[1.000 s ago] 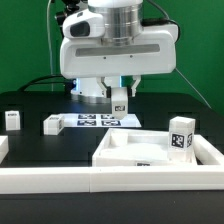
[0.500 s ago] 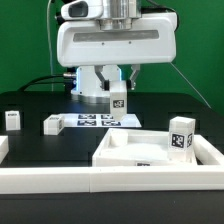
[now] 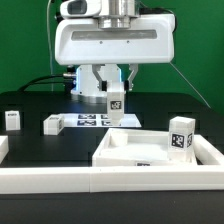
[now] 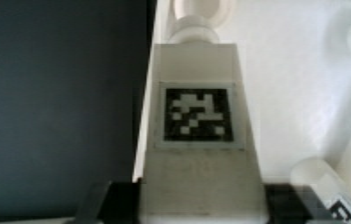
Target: Assemble square table
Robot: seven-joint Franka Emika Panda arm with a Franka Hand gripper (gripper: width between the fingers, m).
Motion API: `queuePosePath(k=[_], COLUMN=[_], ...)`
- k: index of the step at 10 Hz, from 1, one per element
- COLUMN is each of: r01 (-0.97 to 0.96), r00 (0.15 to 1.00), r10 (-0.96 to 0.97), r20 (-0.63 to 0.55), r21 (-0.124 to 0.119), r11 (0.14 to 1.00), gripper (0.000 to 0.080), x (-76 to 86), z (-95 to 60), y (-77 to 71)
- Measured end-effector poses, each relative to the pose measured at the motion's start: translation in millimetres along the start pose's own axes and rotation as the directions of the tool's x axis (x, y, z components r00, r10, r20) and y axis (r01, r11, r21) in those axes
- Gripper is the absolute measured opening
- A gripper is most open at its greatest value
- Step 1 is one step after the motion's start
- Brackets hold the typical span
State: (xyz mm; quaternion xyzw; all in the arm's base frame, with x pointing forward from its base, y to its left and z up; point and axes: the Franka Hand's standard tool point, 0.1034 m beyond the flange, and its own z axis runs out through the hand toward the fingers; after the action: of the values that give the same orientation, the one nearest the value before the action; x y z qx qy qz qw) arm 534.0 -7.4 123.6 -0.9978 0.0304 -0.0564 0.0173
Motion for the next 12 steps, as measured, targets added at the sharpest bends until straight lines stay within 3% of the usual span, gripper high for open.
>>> queuePosePath(k=[2, 5, 6, 8, 9, 12], r01=[0.0, 0.013, 0.011, 0.009, 0.014, 0.024], r00=[1.0, 1.0, 0.989, 0.964, 0.927, 0.926], r10=[0.0, -0.013, -0.015, -0.025, -0.05, -0.06], r20=[-0.005, -0.022, -0.145, -0.263, -0.372, -0.372], r21=[0.003, -0.003, -0.027, -0.062, -0.1, -0.101], r11=[1.0, 1.0, 1.0, 0.998, 0.995, 0.995], gripper=[0.0291, 0.0291, 0.0291, 0.0291, 0.0291, 0.0291], x=[24.7, 28.4, 38.0, 38.3, 48.0, 51.8], z=[-8.5, -7.1, -9.2, -7.5, -12.2, -9.0], y=[1.7, 3.9, 8.6, 15.4, 22.4, 16.9])
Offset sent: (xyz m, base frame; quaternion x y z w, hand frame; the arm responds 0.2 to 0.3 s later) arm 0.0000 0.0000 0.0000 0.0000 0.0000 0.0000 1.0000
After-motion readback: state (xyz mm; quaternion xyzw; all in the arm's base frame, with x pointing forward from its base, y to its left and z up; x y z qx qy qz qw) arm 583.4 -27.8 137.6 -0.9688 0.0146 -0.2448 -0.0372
